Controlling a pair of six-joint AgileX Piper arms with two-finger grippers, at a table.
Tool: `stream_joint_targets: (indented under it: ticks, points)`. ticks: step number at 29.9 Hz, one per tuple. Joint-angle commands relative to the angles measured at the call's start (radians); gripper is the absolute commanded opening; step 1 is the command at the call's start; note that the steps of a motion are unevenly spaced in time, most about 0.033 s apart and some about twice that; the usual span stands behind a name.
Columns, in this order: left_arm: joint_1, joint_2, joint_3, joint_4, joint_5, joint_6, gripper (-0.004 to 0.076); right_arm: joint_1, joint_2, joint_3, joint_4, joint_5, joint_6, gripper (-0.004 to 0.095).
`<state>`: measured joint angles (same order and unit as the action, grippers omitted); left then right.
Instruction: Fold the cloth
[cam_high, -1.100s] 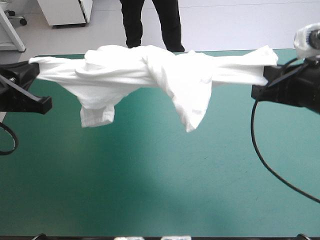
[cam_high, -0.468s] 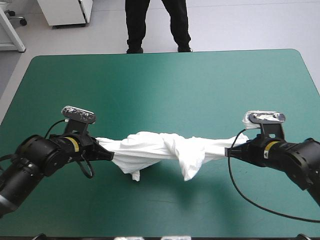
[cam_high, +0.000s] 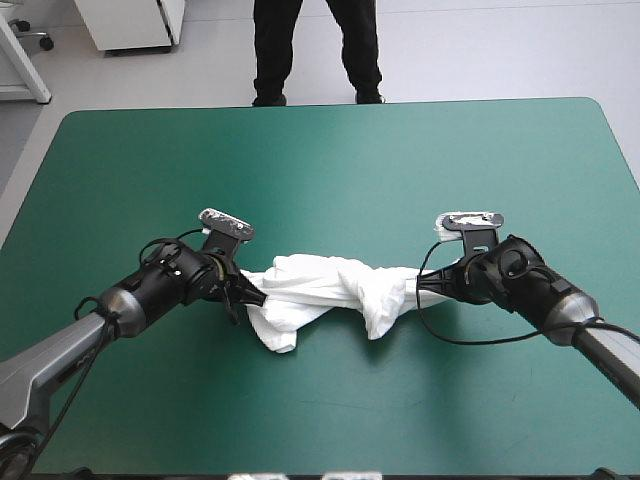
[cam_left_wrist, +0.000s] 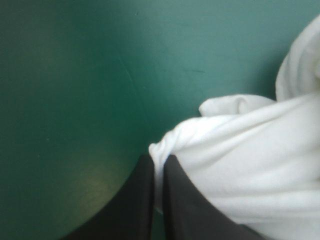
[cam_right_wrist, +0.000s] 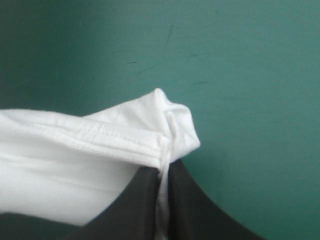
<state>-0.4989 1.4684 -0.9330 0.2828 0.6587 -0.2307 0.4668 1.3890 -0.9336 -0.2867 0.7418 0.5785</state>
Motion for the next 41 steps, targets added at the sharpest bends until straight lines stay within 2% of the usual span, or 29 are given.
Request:
stream_joint_targets:
  ticks: [1, 5, 7, 9, 11, 13, 15, 16, 20, 24, 28, 34, 41]
  points:
    - [0.003, 0.007, -0.052, 0.031, -0.059, -0.012, -0.0009, -0.008, 0.012, -0.03, -0.089, -0.066, 0.069, -0.0017]
    - [0.003, 0.036, -0.066, 0.031, -0.097, -0.012, -0.0008, -0.008, 0.037, -0.044, -0.099, -0.064, 0.059, -0.0006]
    - [0.003, 0.043, -0.066, 0.031, -0.097, -0.012, 0.0025, -0.008, 0.04, -0.054, -0.099, -0.059, 0.026, 0.0045]
    - [0.003, 0.045, -0.068, 0.024, -0.094, -0.01, 0.0115, -0.008, 0.04, -0.069, -0.099, -0.045, 0.003, 0.0173]
    - [0.003, 0.045, -0.079, 0.021, -0.067, -0.009, 0.0261, -0.008, 0.04, -0.093, -0.099, -0.028, 0.001, 0.0331]
    - [0.003, 0.045, -0.117, 0.025, 0.003, -0.006, 0.0398, -0.008, 0.04, -0.132, -0.099, 0.005, 0.001, 0.0483]
    - [0.003, 0.04, -0.173, 0.043, 0.087, -0.006, 0.0499, -0.008, 0.036, -0.179, -0.101, 0.047, 0.0, 0.0542]
    - [0.003, 0.033, -0.205, 0.065, 0.125, -0.006, 0.0519, -0.008, 0.033, -0.203, -0.11, 0.068, 0.0, 0.0537]
    - [0.003, -0.011, -0.323, 0.132, 0.234, -0.004, 0.0504, -0.008, 0.004, -0.287, -0.12, 0.157, -0.041, 0.052]
    - [0.003, -0.074, -0.404, 0.102, 0.376, -0.004, 0.0475, -0.008, -0.057, -0.369, -0.028, 0.289, -0.141, 0.0451]
    - [0.003, -0.163, -0.431, 0.041, 0.511, 0.022, 0.0461, -0.008, -0.145, -0.408, 0.029, 0.389, -0.146, 0.0422]
    - [0.003, -0.256, -0.431, 0.014, 0.516, 0.046, 0.0454, -0.008, -0.24, -0.406, 0.036, 0.407, -0.146, 0.0422]
    - [0.003, -0.177, -0.431, -0.093, 0.483, 0.098, 0.0455, -0.008, -0.232, -0.406, 0.047, 0.413, -0.132, 0.0422]
